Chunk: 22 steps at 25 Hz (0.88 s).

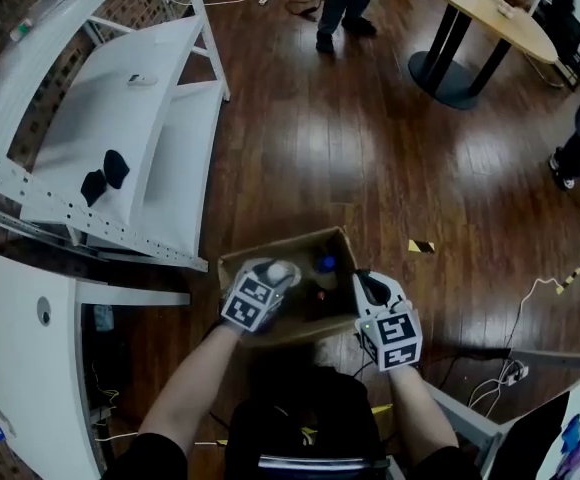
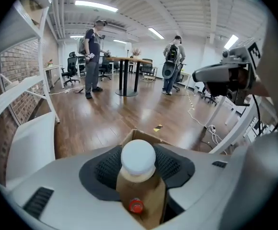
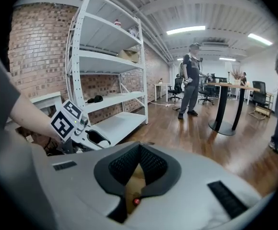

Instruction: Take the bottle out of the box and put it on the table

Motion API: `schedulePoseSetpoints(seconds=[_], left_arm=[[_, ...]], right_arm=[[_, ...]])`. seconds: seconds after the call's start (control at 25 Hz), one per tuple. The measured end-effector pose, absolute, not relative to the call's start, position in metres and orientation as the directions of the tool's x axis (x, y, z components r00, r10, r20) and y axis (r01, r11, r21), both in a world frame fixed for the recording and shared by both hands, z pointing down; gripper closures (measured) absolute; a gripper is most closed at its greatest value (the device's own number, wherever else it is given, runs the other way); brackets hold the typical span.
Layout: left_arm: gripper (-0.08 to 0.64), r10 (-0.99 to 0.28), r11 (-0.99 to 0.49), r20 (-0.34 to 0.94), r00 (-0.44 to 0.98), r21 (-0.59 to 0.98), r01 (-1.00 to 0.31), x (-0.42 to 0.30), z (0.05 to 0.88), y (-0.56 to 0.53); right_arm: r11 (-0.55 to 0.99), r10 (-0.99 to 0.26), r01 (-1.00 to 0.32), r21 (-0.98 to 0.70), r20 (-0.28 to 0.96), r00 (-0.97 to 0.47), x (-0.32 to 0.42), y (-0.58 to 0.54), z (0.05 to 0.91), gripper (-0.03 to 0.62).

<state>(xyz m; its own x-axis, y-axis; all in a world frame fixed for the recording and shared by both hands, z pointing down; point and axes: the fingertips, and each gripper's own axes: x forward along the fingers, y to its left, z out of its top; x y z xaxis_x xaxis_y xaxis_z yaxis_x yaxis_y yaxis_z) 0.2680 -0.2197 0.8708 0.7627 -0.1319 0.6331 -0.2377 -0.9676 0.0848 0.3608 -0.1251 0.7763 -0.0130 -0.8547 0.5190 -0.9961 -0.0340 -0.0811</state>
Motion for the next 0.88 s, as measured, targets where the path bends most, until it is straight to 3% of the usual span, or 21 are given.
schedulePoseSetpoints(seconds=[0.24,0.48,0.88], left_arm=[[0.362,-0.153,-0.955,0.637,0.755,0.101,-0.279,0.262,0.744,-0.196],[0.362,-0.228,-0.932,0.601,0.766,0.093,-0.351,0.24,0.617,-0.184],[0.362,-0.558,-0.774,0.487,0.672,-0.014,-0.633,0.128,0.477,-0.238]], right_arm=[[-0.06,-0.837,-0.992,-0.113,0.548,-0.011,0.375,-0.097,0.675,0.591],[0.045,-0.834,-0.993,-0.111,0.543,-0.098,0.363,-0.106,0.595,0.591],[0.352,-0.828,-0.934,-0.058,0.446,-0.34,0.295,-0.198,0.498,0.591]])
